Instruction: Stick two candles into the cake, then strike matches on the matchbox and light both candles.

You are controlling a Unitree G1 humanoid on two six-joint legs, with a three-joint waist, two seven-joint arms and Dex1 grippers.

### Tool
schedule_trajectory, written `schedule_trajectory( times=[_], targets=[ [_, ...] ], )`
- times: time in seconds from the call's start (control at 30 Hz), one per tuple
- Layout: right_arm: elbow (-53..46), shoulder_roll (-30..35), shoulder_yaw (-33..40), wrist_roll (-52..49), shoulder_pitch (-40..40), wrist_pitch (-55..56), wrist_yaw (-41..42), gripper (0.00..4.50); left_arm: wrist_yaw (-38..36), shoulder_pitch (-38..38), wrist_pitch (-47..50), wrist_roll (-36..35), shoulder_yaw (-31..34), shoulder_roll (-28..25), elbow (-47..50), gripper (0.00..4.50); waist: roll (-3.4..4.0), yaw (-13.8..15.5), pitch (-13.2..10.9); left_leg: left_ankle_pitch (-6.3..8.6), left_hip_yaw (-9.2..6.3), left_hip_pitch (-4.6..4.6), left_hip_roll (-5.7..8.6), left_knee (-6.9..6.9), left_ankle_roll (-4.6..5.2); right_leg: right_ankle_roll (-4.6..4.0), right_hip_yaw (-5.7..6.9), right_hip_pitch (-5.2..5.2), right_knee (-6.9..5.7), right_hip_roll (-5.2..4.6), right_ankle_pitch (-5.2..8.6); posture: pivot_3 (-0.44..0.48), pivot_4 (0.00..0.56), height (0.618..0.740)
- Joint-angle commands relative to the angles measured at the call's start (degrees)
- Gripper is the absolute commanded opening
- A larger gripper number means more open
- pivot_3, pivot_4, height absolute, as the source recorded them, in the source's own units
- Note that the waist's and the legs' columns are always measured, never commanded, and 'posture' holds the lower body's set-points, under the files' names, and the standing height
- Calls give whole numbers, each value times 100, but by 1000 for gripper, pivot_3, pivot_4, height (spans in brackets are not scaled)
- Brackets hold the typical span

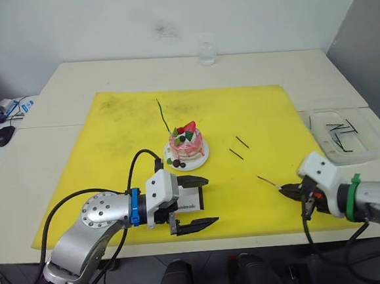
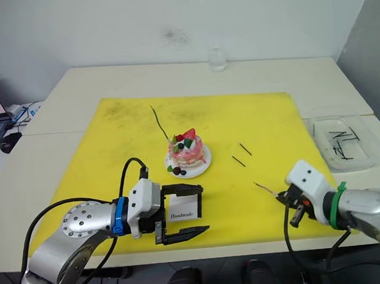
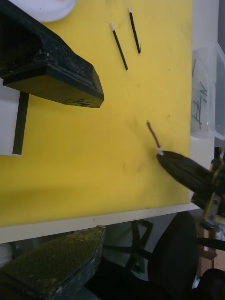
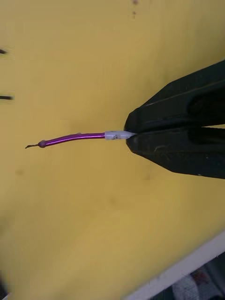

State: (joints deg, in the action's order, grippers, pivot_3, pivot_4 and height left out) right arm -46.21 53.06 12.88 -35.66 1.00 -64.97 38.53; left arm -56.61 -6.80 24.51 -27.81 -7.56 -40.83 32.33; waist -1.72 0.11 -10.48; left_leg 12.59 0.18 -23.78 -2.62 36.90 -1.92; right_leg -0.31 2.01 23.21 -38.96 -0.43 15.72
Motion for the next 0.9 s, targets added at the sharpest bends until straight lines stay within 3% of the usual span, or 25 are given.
schedule_trajectory(
  times=[0.03,0.23,0.33,0.5,0.83,0.9],
  targets=[
    [4,441,737,-365,28,-128,433,21,41,25,1,-82,-3,21,269,4500,0,7,0,0,1,0,0,0,0,0,-1,0,0,0,0,0,150,740],
    [893,1486,1422,598,-1229,1156,1588,21,-31,5,67,-154,-112,45,332,4500,-1,53,1,0,2,-1,4,0,1,-1,0,-2,6,-3,0,0,150,740],
    [1399,1561,1602,1242,-2026,2092,2043,21,-47,-32,79,-152,-153,57,333,4500,1,82,3,0,2,-1,5,2,1,-1,0,-2,5,-2,0,0,150,740],
    [2000,1425,1719,1703,-2600,2816,2374,21,-57,-51,108,-173,-140,38,347,4500,8,73,7,0,6,4,5,4,1,0,-3,-2,0,4,0,0,150,740],
    [2272,1390,1373,1790,-2624,2714,2562,21,-33,-145,139,-150,-171,29,333,4500,13,75,9,0,0,7,3,4,0,-1,-2,-4,-1,18,0,0,150,740],
    [2295,1383,1265,1825,-2536,2707,2503,457,-26,-165,145,-149,-174,34,328,4500,13,74,9,0,3,7,3,4,0,-1,-5,-4,-1,17,0,0,150,740]
  ],
)
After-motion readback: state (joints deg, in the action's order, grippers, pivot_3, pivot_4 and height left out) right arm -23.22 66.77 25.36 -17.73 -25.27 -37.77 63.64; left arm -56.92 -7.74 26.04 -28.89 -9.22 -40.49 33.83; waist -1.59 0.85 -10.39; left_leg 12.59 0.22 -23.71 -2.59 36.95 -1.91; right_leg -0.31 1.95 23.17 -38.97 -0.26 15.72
